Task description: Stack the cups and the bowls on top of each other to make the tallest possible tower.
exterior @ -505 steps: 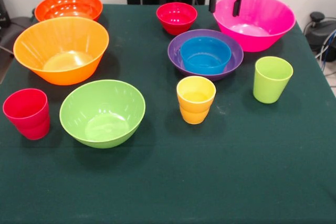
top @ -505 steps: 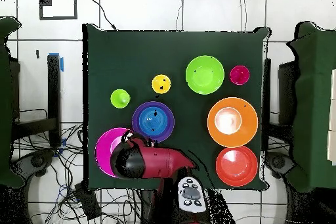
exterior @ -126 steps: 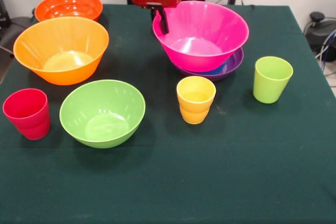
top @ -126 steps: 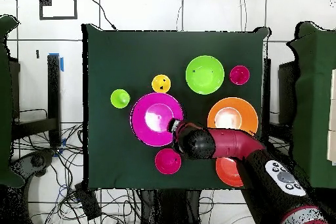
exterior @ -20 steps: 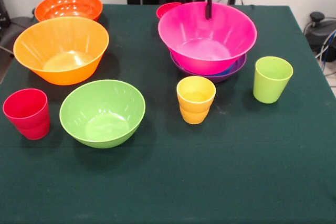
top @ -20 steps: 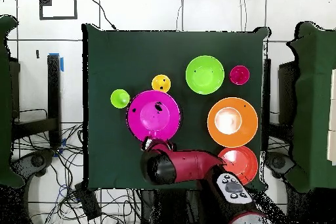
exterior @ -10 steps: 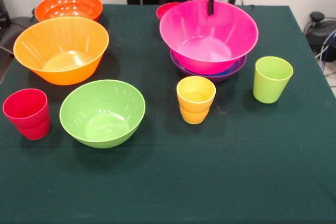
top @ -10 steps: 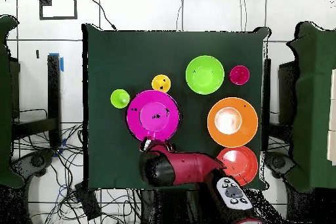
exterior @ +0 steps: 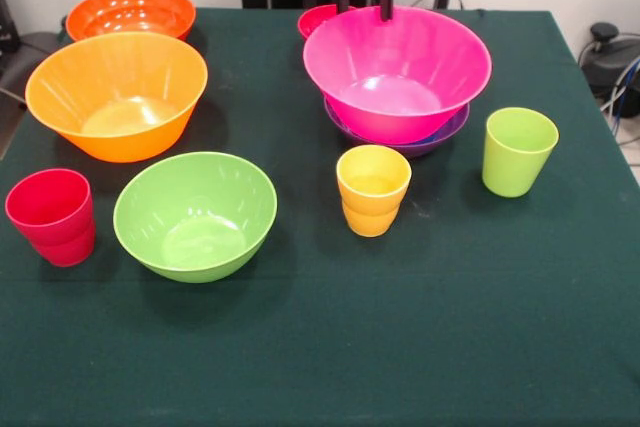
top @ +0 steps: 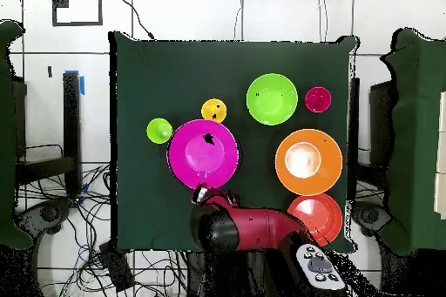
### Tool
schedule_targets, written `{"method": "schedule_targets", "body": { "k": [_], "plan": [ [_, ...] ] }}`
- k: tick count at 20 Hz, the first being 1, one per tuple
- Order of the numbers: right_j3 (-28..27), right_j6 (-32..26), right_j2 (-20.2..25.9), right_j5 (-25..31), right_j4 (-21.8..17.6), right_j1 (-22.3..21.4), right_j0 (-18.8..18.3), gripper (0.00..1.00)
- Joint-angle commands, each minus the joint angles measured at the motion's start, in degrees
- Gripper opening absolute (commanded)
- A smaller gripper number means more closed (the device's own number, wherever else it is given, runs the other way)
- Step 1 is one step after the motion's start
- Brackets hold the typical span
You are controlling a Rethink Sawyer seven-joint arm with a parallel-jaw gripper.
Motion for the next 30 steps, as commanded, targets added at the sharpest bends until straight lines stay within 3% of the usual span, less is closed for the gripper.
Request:
{"method": "schedule_targets", "body": {
  "k": [1, 5, 16, 30],
  "plan": [
    [0.84, 7.73, -1.24, -1.43, 0.68, 7.76, -0.22, 1.0],
    [1.91, 7.68, -0.68, -1.63, 0.65, 6.97, -1.23, 1.0],
    [5.99, 7.1, 2.85, 4.04, 3.23, -0.71, -3.23, 1.0],
    [10.38, 3.79, 9.9, 14.62, 10.26, -12.16, -7.82, 1.0]
  ]
}}
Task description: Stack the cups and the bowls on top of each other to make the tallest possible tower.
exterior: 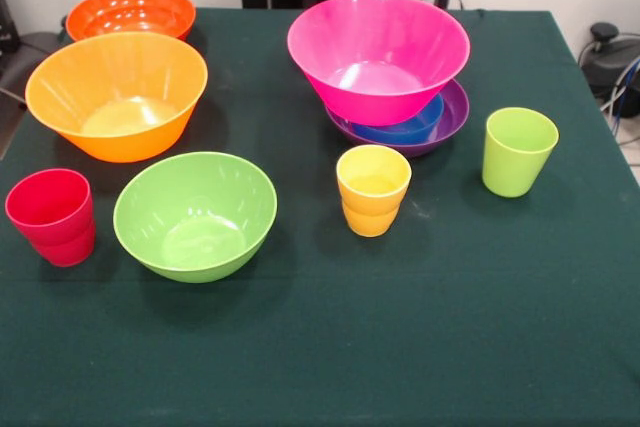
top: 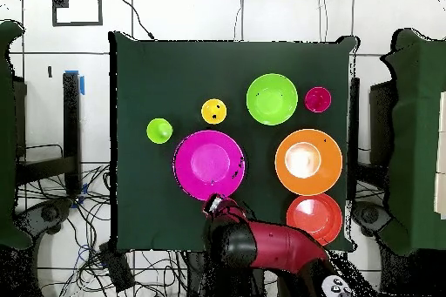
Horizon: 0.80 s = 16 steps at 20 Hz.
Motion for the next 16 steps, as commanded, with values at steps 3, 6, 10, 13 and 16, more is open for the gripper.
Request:
{"method": "schedule_targets", "body": {
  "k": [3, 6, 10, 13, 16],
  "plan": [
    [5.52, 3.38, 9.98, 12.13, 7.59, -7.62, -2.35, 1.0],
    [5.9, 2.78, 10.07, 13.8, 8.68, -9.5, -2.3, 1.0],
    [5.05, 1.9, 9.08, 12.17, 6.92, -7.48, -2.86, 1.0],
    [3.77, 0.51, 8.2, 11.95, 5.12, -6.24, -3.82, 1.0],
    [2.09, -0.87, 7.24, 11.0, 2.85, -3.91, -5.01, 1.0]
  ]
}}
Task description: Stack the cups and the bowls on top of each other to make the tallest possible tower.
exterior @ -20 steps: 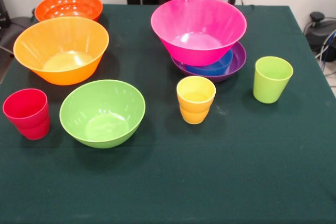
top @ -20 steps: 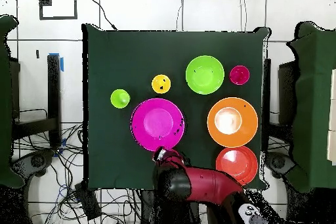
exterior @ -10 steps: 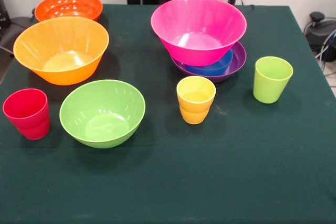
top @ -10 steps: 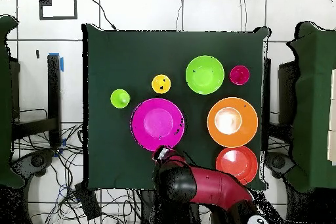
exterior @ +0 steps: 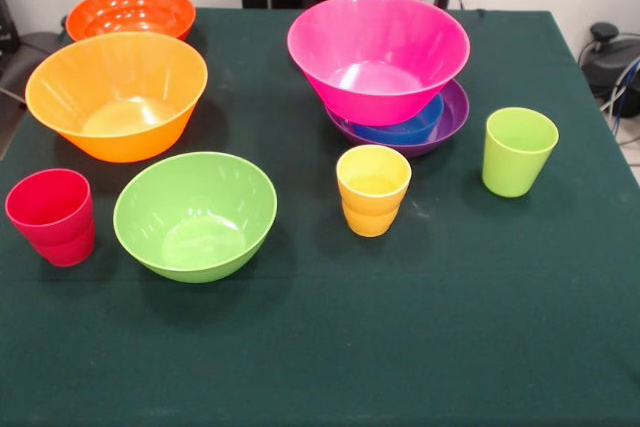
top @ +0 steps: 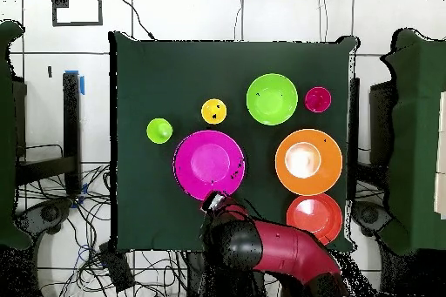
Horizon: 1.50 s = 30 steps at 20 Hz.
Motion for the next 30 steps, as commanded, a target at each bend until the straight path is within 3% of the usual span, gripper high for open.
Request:
{"method": "schedule_targets", "body": {
  "k": [1, 7, 30],
  "plan": [
    [-0.52, -1.31, 2.23, 2.63, -3.71, 5.8, -2.61, 1.0],
    [-3.57, -2.83, 1.1, -0.94, -8.46, 11.72, -4.84, 1.0],
    [-12.47, -3.19, 1.84, -3.55, -21.85, 22.54, -11.66, 1.0]
  ]
}}
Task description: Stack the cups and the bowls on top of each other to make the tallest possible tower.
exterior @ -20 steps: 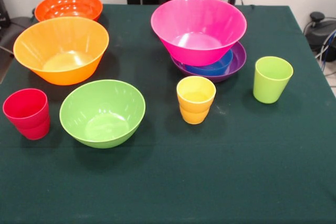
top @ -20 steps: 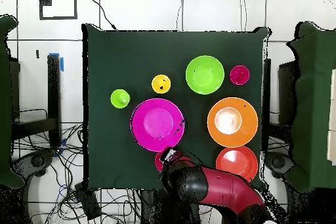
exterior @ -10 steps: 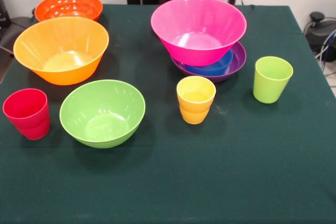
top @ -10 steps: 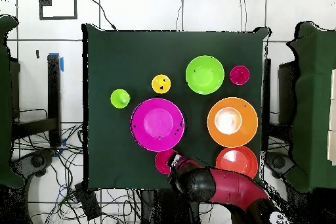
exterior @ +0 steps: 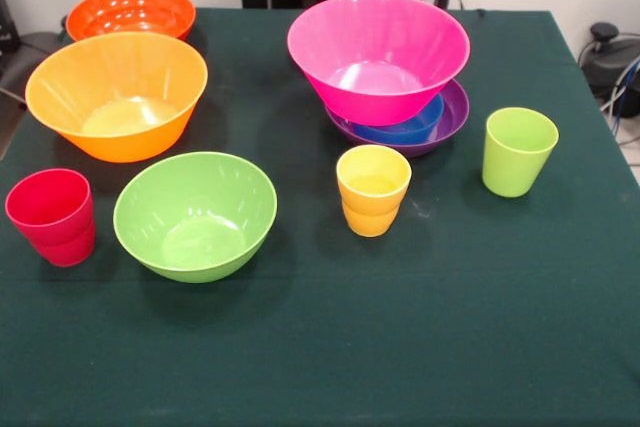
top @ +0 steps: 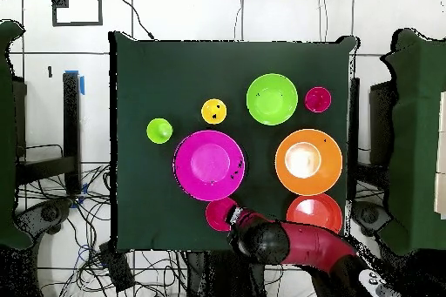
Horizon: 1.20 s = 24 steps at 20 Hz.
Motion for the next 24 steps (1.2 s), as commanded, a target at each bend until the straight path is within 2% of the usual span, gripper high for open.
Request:
{"method": "schedule_targets", "body": {
  "k": [1, 8, 14, 24],
  "plan": [
    [-7.96, -3.37, 2.37, -3.44, -7.06, 7.0, -2.94, 1.0],
    [-7.93, -5.39, 5.53, 0.07, -8.69, 6.09, -7.74, 1.0],
    [-8.73, -6.52, 6.92, 1.4, -10.06, 6.75, -10.02, 1.0],
    [-12.97, -3.49, 4.93, -3.12, -14.79, 12.73, -8.44, 1.0]
  ]
}}
